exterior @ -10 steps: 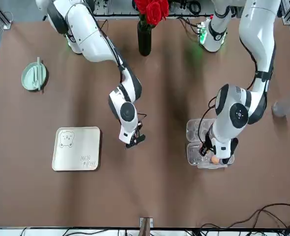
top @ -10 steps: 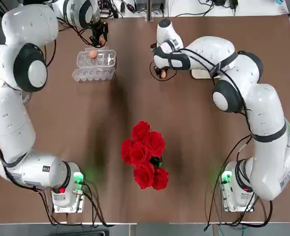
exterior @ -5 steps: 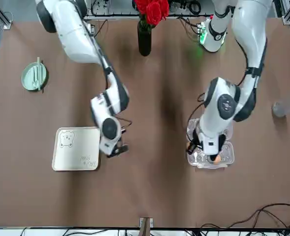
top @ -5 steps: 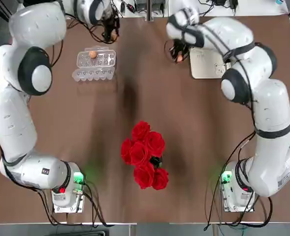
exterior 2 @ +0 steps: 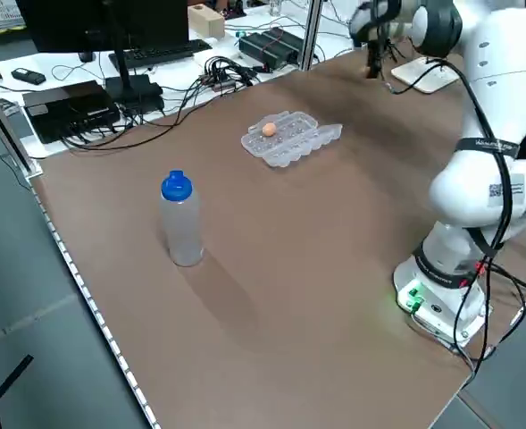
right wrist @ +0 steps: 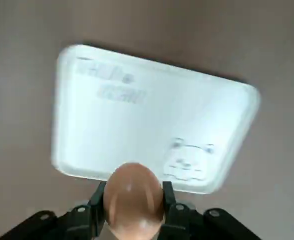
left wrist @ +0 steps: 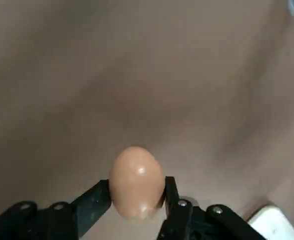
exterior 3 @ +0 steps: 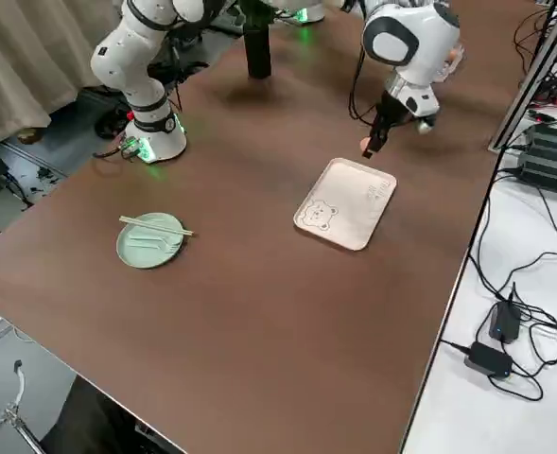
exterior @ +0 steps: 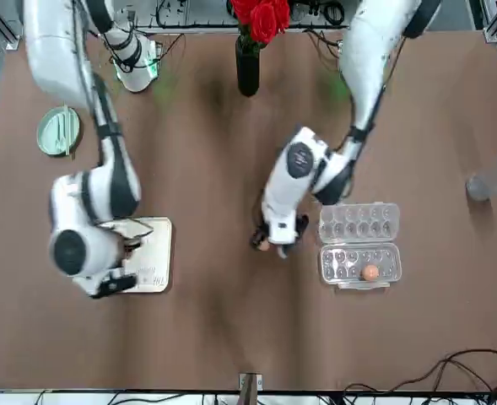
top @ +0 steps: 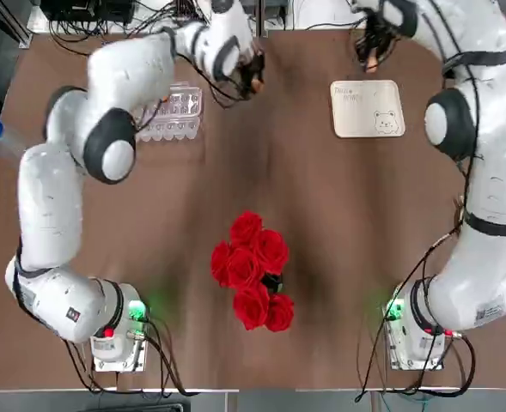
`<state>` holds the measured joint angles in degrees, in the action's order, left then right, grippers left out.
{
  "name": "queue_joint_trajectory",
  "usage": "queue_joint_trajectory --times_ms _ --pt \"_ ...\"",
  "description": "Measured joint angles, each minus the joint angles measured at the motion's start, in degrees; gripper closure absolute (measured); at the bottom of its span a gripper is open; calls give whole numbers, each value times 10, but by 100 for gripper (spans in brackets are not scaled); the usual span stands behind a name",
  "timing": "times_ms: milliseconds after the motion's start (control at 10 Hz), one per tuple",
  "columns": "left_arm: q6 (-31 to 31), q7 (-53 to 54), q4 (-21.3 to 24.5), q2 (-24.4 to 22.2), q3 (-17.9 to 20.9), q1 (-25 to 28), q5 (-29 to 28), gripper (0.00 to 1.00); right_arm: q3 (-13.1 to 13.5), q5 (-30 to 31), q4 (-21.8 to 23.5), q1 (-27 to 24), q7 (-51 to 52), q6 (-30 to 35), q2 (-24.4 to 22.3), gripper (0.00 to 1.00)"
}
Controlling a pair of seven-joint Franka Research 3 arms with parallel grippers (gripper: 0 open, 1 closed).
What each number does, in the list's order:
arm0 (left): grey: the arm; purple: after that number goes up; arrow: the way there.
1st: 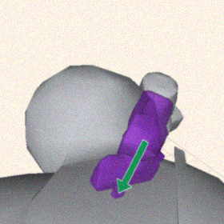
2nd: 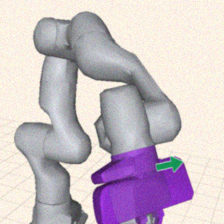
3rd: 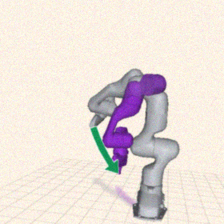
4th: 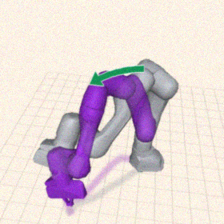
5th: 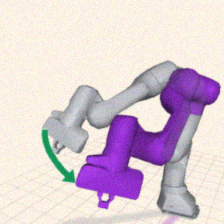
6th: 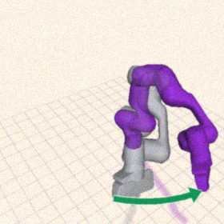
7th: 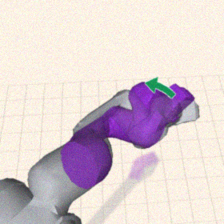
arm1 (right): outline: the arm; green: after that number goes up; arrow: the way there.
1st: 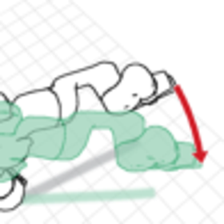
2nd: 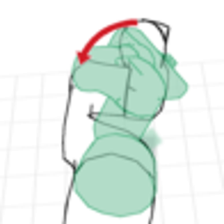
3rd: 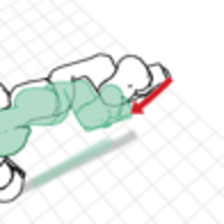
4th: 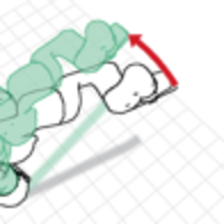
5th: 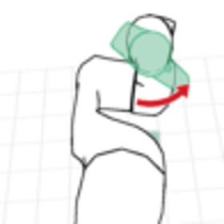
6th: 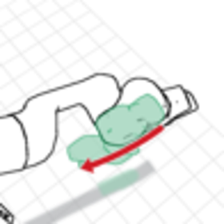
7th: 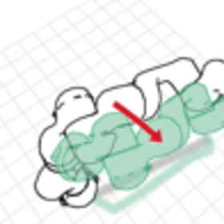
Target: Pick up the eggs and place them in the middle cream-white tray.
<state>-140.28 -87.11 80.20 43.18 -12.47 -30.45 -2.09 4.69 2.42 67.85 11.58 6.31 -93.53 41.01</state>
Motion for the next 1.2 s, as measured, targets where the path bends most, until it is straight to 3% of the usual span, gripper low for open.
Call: queue_joint_trajectory --times_ms 200,400,700,1100,1200 --pt "-57 -8 -3 34 23 -41 0 50 0 20 24 -66 74 -33 -3 52" --pt "-112 -32 -15 76 78 -93 0 50 -1 29 82 -95 104 -119 -3 52" --pt "-158 -58 -41 130 106 -122 0 50 -6 34 166 -92 105 -244 -2 52" --pt "-159 -55 -46 137 121 -146 0 49 -6 58 226 -91 105 -337 -2 52" --pt "-159 -50 -46 137 124 -145 -4 37 -6 64 242 -91 105 -366 -2 52"
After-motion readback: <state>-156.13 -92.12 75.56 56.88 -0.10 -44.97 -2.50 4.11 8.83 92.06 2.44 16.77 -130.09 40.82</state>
